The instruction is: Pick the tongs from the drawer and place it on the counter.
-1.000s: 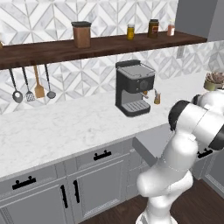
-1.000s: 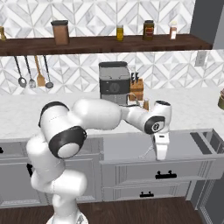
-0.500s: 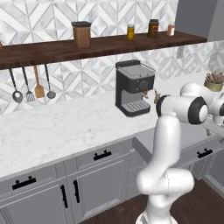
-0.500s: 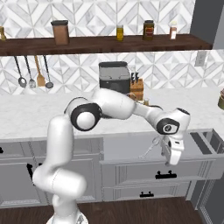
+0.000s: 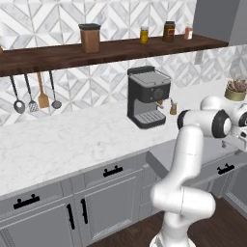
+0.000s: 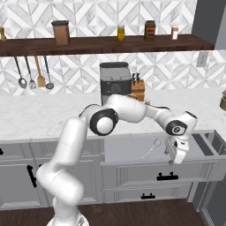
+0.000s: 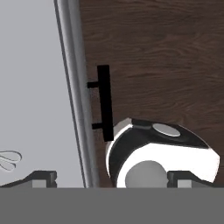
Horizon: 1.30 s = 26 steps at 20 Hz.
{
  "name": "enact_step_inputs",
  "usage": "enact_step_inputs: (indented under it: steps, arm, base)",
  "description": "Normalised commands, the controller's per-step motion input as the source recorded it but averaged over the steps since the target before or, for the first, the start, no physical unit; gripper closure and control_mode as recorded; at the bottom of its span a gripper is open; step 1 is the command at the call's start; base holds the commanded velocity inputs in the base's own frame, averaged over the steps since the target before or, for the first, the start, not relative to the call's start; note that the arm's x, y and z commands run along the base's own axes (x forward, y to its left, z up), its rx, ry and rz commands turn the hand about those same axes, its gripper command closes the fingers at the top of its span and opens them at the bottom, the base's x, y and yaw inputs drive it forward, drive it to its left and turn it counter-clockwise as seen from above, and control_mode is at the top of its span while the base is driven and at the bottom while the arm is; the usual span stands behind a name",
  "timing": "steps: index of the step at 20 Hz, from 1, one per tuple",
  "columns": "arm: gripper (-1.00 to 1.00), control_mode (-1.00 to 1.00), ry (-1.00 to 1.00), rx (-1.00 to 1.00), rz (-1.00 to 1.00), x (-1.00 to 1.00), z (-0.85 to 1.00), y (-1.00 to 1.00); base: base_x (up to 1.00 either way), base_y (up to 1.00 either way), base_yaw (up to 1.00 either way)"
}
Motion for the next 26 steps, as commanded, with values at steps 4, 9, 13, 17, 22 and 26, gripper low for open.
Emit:
enact_step_inputs:
  steps: [4,9,13,17,22,26]
  arm:
    - [-1.0,-1.0,-0.01,0.0,0.0,0.38,-0.63,0.11]
    - [-1.0,-1.0,-0.01,0.0,0.0,0.46,-0.46,0.15]
    - [-1.0,-1.0,-0.04,0.0,0.0,0.28,-0.33,0.03]
    - [-1.0,-1.0,0.0,-0.1,0.11,-0.77,-0.14,-0.4]
    - [-1.0,-1.0,-0.01,-0.1,0.05,-1.0,-0.14,-0.93]
    - [-1.0,-1.0,-0.07,-0.01,0.03,-1.0,-0.01,-1.0]
  base:
    - [0.0,0.0,0.0]
    - [0.0,0.0,0.0]
    - [0.0,0.0,0.0]
    - [0.0,0.0,0.0]
    - [0.0,0.0,0.0]
    - [0.0,0.0,0.0]
